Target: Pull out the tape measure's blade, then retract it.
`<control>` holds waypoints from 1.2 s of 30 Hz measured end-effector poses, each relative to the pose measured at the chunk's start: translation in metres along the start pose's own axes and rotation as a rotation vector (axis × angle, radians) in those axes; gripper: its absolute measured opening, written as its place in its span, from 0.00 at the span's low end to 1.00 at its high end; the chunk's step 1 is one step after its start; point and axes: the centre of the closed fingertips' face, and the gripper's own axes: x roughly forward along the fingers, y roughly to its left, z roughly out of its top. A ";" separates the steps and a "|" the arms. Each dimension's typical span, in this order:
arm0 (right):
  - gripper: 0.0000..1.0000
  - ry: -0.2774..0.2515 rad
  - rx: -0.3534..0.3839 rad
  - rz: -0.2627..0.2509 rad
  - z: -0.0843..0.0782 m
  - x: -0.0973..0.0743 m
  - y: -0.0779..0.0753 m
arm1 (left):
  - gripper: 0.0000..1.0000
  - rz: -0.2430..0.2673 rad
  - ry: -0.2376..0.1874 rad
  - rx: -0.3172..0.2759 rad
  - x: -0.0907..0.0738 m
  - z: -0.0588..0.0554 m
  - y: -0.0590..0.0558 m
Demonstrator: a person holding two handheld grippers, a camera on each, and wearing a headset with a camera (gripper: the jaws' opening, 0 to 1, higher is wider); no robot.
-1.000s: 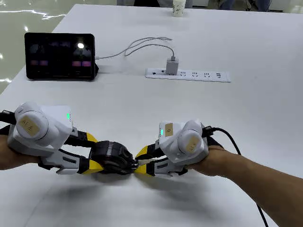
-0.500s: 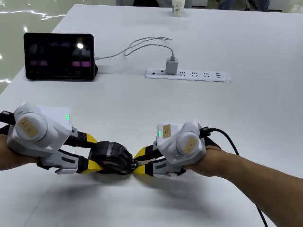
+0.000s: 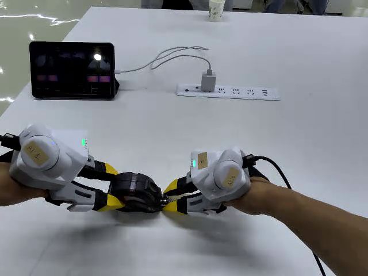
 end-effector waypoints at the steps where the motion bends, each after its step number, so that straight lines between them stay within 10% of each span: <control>1: 0.09 0.000 -0.002 0.000 0.000 0.000 0.000 | 0.23 -0.001 0.000 -0.001 0.000 0.000 0.000; 36: 0.09 0.034 -0.003 -0.001 -0.017 -0.020 0.000 | 0.22 -0.012 0.020 -0.001 0.001 0.001 -0.002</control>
